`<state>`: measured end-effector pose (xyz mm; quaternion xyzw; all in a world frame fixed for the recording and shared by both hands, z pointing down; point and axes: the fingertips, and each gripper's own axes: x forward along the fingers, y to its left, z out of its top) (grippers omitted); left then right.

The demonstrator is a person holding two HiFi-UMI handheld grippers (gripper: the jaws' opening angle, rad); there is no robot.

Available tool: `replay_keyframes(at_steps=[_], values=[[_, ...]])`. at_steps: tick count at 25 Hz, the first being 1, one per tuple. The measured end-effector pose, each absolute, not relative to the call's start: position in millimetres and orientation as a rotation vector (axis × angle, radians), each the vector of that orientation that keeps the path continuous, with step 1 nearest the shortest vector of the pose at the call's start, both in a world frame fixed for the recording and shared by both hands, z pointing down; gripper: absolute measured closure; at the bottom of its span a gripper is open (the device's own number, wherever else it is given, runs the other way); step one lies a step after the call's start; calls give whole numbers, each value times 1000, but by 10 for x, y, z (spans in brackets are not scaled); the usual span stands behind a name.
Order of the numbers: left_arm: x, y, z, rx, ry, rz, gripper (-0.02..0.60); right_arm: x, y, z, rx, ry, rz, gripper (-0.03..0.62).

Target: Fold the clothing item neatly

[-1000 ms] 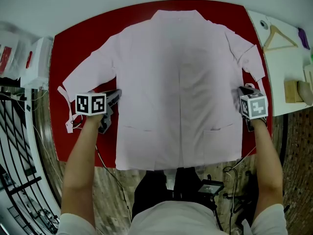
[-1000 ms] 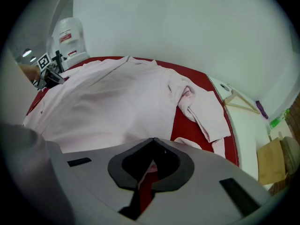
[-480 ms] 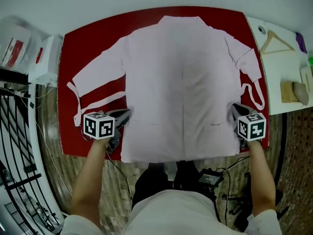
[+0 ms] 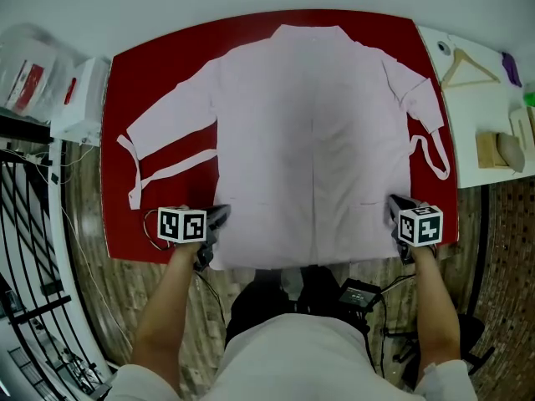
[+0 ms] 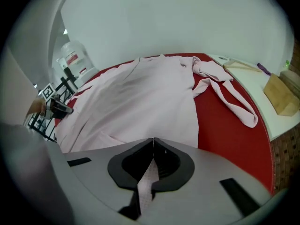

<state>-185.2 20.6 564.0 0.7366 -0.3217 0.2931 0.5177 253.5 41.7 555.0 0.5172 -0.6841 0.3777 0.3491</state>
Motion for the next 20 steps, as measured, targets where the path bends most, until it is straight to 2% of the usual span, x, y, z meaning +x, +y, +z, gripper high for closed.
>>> replay_keyframes(at_steps=[20], values=[[-2182,364,5641,1693,-840,570,578,2804,588,5552,1396,-1644,934,579]])
